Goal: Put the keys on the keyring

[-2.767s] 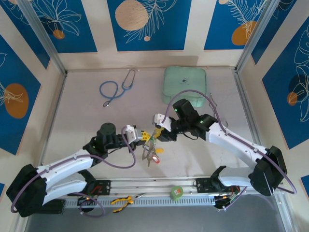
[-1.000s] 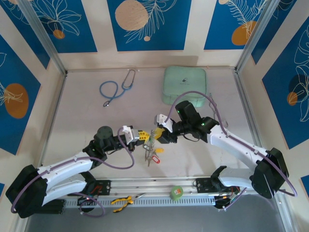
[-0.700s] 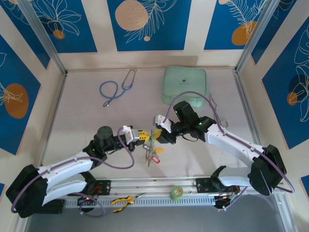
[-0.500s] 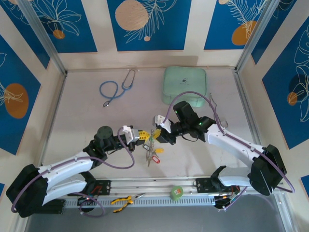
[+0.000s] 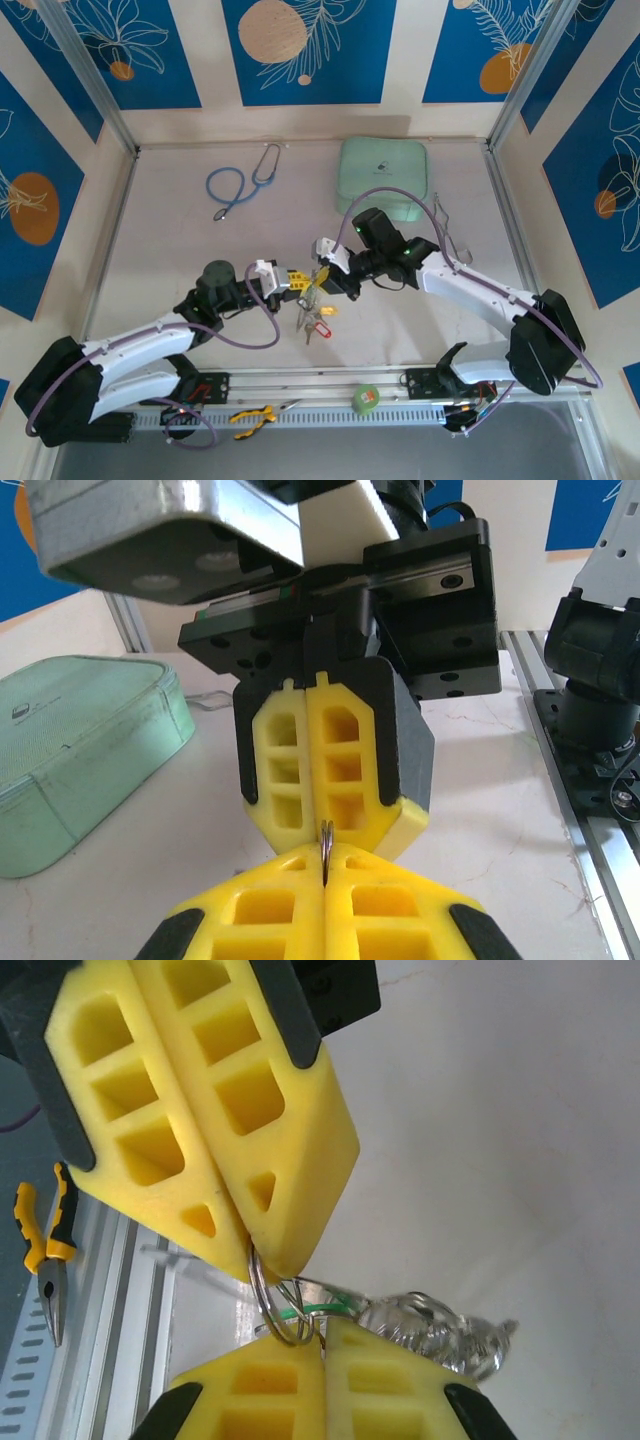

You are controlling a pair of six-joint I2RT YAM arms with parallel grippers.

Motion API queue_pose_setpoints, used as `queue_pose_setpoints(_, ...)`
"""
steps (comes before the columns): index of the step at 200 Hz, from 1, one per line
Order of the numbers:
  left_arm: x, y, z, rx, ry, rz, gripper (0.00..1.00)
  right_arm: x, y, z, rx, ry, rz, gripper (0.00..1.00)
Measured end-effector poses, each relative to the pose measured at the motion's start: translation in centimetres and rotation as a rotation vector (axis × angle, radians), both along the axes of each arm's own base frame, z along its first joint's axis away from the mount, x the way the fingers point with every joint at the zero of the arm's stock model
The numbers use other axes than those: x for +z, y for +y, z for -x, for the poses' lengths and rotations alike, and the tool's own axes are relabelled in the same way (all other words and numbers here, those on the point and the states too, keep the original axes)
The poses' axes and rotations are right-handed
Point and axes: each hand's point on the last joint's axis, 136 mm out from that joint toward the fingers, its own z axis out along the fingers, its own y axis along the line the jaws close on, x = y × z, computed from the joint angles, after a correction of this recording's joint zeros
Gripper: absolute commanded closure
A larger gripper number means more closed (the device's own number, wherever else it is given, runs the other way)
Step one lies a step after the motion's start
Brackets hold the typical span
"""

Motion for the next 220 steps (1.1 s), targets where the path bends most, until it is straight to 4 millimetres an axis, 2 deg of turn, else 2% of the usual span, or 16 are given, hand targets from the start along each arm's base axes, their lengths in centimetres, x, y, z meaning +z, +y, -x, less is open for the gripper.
queue_pose_setpoints(29,0.1,0.0,0.0,0.0,-0.006,0.005,1.0,0.0,0.1,0.0,-0.003,0.006,0.0,0.8)
queue_pose_setpoints(45,0.3,0.0,0.0,0.0,-0.011,0.01,1.0,0.2,0.1,0.0,-0.004,-0.001,-0.004,0.74)
queue_pose_setpoints(95,0.6,-0.1,0.1,-0.007,-0.023,0.021,1.0,2.0,-0.3,0.1,-0.014,-0.054,-0.055,0.74)
queue_pose_setpoints(142,0.6,-0.1,0.1,-0.007,-0.022,0.021,1.0,2.4,0.0,0.1,-0.014,-0.052,-0.075,0.87)
queue_pose_setpoints(179,0.5,0.0,0.1,-0.007,-0.021,0.02,1.0,2.3,-0.2,0.0,-0.018,-0.052,-0.074,0.71)
queue_pose_setpoints(220,0.3,0.1,0.2,-0.007,-0.018,0.017,1.0,2.5,-1.6,0.8,-0.043,-0.064,-0.088,0.61)
